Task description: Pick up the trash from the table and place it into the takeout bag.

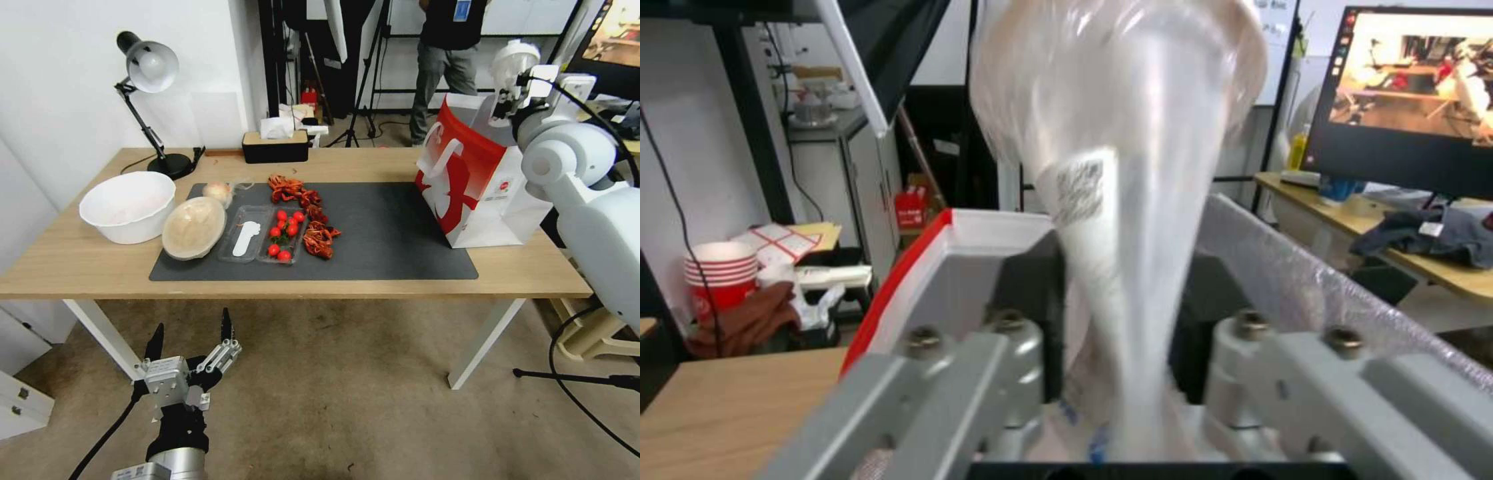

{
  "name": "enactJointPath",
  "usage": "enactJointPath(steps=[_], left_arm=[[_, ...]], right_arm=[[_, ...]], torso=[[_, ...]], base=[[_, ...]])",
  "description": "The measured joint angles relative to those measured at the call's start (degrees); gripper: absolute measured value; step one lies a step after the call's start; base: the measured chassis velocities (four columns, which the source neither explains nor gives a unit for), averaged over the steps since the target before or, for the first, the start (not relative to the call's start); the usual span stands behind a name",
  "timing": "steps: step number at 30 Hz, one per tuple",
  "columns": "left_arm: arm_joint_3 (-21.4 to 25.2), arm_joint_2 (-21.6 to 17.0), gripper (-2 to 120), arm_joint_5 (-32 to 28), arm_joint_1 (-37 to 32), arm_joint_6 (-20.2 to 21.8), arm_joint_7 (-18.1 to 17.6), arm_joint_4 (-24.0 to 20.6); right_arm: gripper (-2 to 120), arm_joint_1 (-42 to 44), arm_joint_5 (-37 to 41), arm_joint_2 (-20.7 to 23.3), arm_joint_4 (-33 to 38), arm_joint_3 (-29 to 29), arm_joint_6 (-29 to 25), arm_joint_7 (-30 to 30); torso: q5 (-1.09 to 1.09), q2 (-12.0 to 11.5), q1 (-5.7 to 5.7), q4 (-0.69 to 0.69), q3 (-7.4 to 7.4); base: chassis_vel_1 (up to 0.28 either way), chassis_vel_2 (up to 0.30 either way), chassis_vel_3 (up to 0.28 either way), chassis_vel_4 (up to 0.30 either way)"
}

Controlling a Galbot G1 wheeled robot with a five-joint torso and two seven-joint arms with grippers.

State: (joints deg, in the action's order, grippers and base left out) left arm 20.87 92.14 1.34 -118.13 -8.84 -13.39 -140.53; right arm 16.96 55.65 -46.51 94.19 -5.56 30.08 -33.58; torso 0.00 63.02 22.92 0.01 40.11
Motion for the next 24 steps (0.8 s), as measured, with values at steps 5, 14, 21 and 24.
enactJointPath(steps=[5,14,21,24], left_arm=[[0.8,0.0,100,-1.0,0.3,0.2,-0.2,-0.3],[0.5,0.0,100,-1.4,0.2,0.6,-0.5,-0.6],[0.4,0.0,100,-1.2,0.0,0.7,-0.5,-0.9],[0.4,0.0,100,-1.2,0.0,0.6,-0.5,-0.9]], right_arm=[[41,0.3,-0.4,-0.4,0.4,0.2,0.1,-0.5],[74,0.9,-0.5,-0.8,1.2,0.8,0.6,-1.3],[97,2.1,-0.3,0.1,2.9,0.8,-0.4,-0.8],[100,2.5,-0.2,0.2,3.9,0.6,-1.3,-0.6]], torso=[[-0.01,0.0,0.0,0.0,0.0],[-0.01,0.0,0.0,-0.01,0.0],[0.0,0.0,0.0,-0.01,0.0],[0.0,0.0,0.0,-0.01,0.0]], base=[[0.0,0.0,0.0,0.0],[0.0,0.0,0.0,0.0],[0.0,0.0,0.0,0.0],[0.0,0.0,0.0,0.0]])
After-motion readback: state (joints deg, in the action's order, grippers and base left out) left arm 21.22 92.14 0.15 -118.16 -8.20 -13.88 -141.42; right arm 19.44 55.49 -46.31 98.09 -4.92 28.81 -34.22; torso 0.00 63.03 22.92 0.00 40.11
